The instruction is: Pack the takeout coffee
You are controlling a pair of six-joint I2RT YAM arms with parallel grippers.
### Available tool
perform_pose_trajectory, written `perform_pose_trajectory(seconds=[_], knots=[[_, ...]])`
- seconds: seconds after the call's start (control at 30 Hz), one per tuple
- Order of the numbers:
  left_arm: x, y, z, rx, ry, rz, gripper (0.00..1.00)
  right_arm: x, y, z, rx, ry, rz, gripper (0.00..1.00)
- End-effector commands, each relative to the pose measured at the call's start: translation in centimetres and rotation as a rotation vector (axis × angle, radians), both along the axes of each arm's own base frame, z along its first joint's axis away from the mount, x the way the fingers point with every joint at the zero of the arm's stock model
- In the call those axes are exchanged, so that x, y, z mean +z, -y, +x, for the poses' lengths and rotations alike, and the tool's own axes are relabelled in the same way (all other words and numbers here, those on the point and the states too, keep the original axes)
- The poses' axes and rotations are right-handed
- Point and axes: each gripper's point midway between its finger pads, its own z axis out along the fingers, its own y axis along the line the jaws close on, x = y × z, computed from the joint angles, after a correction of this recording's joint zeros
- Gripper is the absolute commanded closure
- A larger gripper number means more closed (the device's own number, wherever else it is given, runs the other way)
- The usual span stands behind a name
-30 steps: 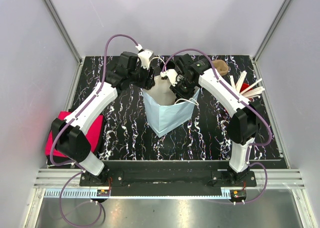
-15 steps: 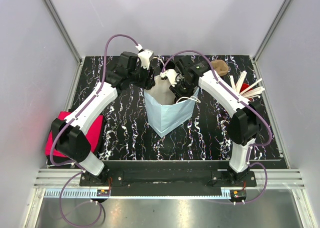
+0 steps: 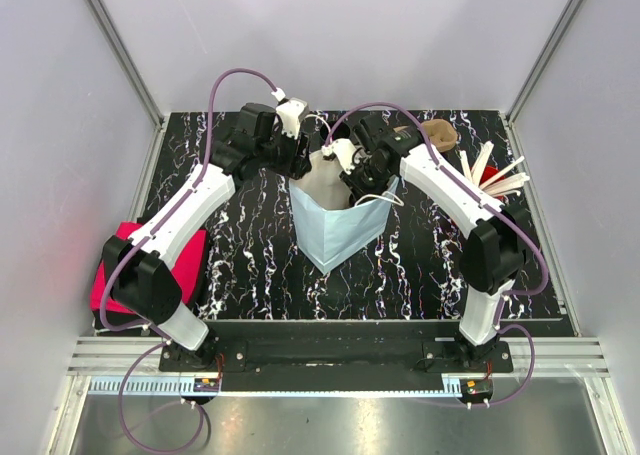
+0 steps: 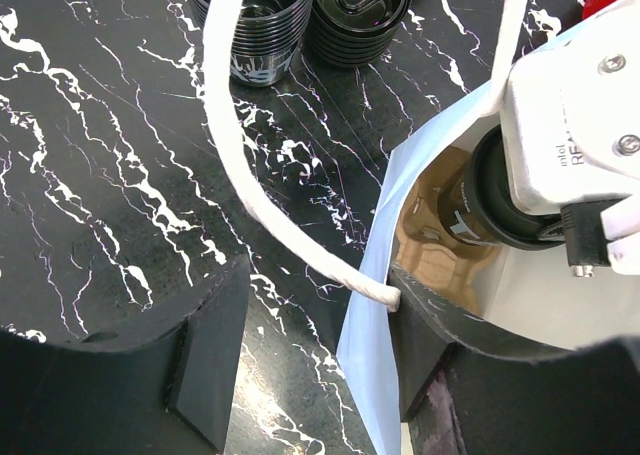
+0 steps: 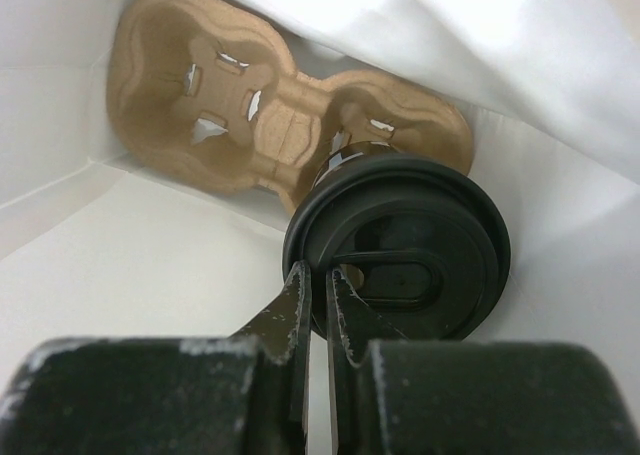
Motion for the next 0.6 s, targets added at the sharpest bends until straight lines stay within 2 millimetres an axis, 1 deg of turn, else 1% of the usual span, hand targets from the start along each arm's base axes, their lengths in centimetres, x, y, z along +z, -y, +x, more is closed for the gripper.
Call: perform_pose_trajectory(seconds=[0.0,0.57], knots=[[2.9,0.15,0.39,-0.002,0.084,-0.061,0.43,1.6,-0.07,0.13,0.014,0.069,0.017,1.0],[2.87,0.21,0.2,-0.007,0.08,-0.066,0.44,1.54,-0.42,0.53,0.025,0.111,0.042,1.0]])
